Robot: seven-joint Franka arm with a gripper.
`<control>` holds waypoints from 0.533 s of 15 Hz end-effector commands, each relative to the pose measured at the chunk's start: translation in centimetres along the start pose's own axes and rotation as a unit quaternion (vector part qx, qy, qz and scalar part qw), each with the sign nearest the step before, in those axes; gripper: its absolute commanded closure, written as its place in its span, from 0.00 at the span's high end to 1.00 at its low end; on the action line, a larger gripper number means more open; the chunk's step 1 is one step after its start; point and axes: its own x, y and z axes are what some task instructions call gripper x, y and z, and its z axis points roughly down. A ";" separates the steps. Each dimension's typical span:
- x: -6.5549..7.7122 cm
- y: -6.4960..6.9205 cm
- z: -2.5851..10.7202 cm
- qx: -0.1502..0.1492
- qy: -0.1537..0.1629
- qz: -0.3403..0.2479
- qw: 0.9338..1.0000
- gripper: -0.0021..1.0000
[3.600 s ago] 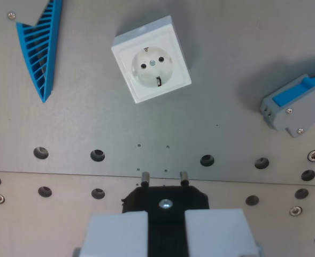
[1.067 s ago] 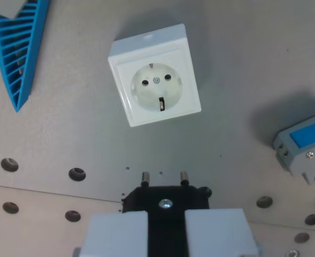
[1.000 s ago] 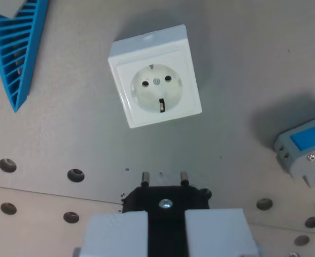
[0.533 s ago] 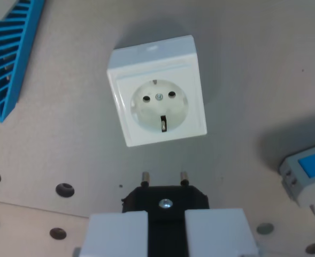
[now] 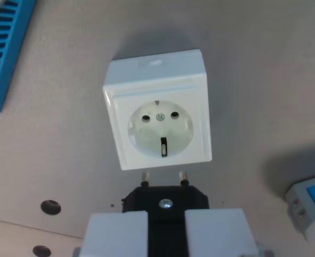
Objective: Move above the white socket
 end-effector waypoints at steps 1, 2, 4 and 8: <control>-0.5 -0.2 1.1 -0.010 0.053 -0.044 0.998 0.00; -0.5 -0.2 1.4 -0.010 0.053 -0.044 0.998 0.00; -0.5 -0.2 1.9 -0.010 0.053 -0.046 0.997 0.00; -0.4 -0.3 2.7 -0.010 0.053 -0.049 0.997 0.00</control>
